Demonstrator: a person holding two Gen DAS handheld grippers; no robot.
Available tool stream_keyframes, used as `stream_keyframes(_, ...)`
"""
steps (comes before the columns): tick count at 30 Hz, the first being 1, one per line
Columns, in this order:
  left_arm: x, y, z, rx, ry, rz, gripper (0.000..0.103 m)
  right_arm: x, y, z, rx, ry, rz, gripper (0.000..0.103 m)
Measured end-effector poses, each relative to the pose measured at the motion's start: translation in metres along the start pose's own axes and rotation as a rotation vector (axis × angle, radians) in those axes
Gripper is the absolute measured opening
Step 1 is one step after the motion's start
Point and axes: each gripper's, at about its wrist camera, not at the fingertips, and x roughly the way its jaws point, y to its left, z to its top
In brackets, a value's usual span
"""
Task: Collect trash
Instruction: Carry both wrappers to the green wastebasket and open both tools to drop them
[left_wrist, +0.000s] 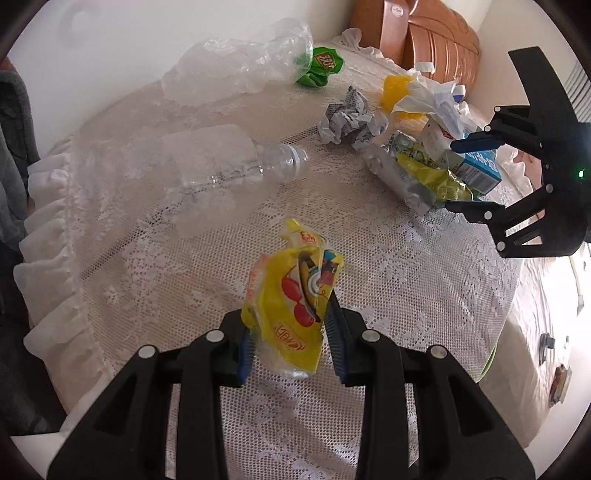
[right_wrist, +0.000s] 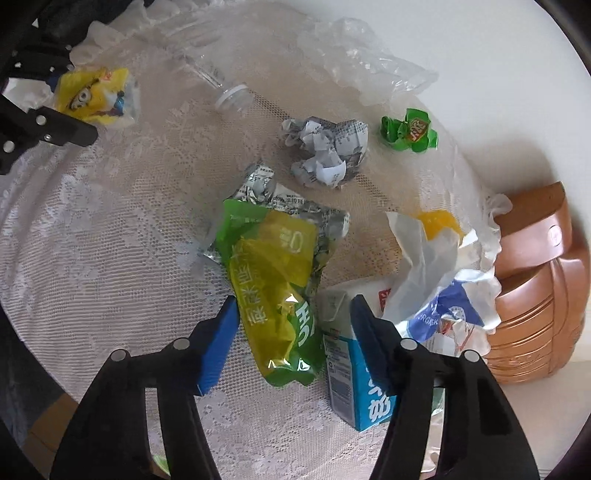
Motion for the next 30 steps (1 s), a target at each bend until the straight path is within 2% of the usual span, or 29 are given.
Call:
stream_keyframes(1,0.001,0.000,0.001,-0.005,-0.002,-0.001,0.033,-0.001,0.001,0.002,0.000,0.001,-0.004,0.058)
stream_keyframes(3,-0.002,0.002,-0.003,-0.011,-0.010,0.001,0.033,-0.005,0.002,0.005,0.011,0.003,0.000,0.042)
stream_keyframes(4,-0.004,0.003,-0.005,-0.011,-0.016,0.002,0.033,-0.006,0.002,0.006,0.029,0.015,0.023,0.028)
stream_keyframes(9,-0.005,0.008,-0.004,-0.024,-0.028,-0.011,0.033,-0.007,0.007,0.008,0.066,0.028,0.012,0.029)
stream_keyframes(13,-0.007,0.014,0.000,-0.031,-0.039,-0.014,0.033,-0.022,0.005,0.007,0.198,-0.010,0.094,0.028)
stream_keyframes(19,-0.011,0.019,0.005,-0.026,-0.051,-0.002,0.033,-0.036,-0.013,-0.006,0.537,-0.129,0.251,0.028)
stream_keyframes(23,-0.013,0.015,0.009,-0.003,-0.061,0.009,0.033,-0.050,-0.025,-0.036,0.831,-0.244,0.344,0.028)
stream_keyframes(27,-0.020,-0.003,0.011,0.059,-0.060,0.004,0.033,-0.074,-0.024,-0.088,1.111,-0.372,0.386,0.028)
stream_keyframes(30,-0.026,-0.034,0.014,0.140,-0.061,-0.010,0.033,-0.103,-0.013,-0.149,1.295,-0.435,0.334,0.028)
